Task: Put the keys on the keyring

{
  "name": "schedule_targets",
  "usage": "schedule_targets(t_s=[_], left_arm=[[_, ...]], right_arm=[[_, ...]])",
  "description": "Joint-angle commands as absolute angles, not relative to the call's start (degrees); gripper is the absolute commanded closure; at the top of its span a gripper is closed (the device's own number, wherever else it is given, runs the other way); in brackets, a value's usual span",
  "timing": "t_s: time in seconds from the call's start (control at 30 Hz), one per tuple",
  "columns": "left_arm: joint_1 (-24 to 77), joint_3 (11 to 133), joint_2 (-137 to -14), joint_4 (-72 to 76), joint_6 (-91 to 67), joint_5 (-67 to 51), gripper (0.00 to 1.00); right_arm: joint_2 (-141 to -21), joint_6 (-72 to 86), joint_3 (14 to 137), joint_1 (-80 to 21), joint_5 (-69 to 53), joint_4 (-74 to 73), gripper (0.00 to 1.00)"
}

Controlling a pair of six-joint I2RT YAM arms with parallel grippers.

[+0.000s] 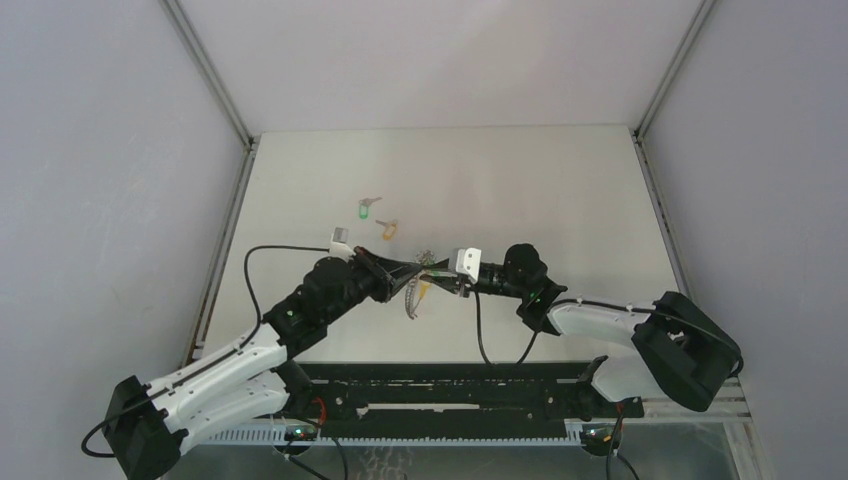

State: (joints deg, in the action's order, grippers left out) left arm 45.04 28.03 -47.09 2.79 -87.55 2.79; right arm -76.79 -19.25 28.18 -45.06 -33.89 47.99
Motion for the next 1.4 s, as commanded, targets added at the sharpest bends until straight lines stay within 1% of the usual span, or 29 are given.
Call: schedule_targets(t_s=[0.0,0.03,0.1,0.27,0.33,0.5,0.67,0.9,1.1,1.2,1.37], left_arm=[[45.0,26.5,-46.4,5.2,-84.8,2.8,1.00],[45.0,26.4,-46.5,5.7,-84.7,2.7,1.00],[45.0,26.4,-46.8,6.2,-84.6,2.7,1.00],[45.0,26.1,-46.8,7.5,-84.3,3.1,1.00],[45.0,26.2,-46.7,7.4,-84.2,3.2,1.00],[45.0,25.9,-46.6,7.5,-84.1,3.9,1.00],[45.0,26.0,-46.6,7.1,-84.8,4.5,1.00],[45.0,26.1,-46.9,6.9,-85.9,3.9,1.00],[45.0,25.8,-46.8,7.2,-86.4,3.4,1.00],[45.0,25.6,-46.4,7.3,-86.5,3.5,1.00],[45.0,25.3,-45.7,7.1,-86.4,4.2,1.00]], right_arm=[[-73.3,-17.3,32.3,-44.2,-36.8,47.5,0.99],[-73.2,-16.8,32.4,-44.2,-37.0,47.6,0.96],[-73.4,-15.3,32.6,-44.2,-37.5,48.0,0.88],[-74.0,-13.6,33.1,-44.2,-37.9,48.5,0.75],[-74.1,-13.7,33.0,-44.1,-38.0,48.5,0.72],[-72.9,-15.5,33.1,-43.4,-37.5,44.8,0.69],[-72.0,-19.4,32.8,-44.7,-34.5,40.5,0.70],[-73.8,-22.2,31.6,-47.5,-29.1,44.4,0.70],[-75.3,-24.0,31.6,-48.6,-26.8,47.0,0.75],[-75.5,-24.8,31.4,-48.3,-26.0,45.9,0.75],[-73.6,-24.6,28.9,-46.6,-27.3,46.8,0.70]])
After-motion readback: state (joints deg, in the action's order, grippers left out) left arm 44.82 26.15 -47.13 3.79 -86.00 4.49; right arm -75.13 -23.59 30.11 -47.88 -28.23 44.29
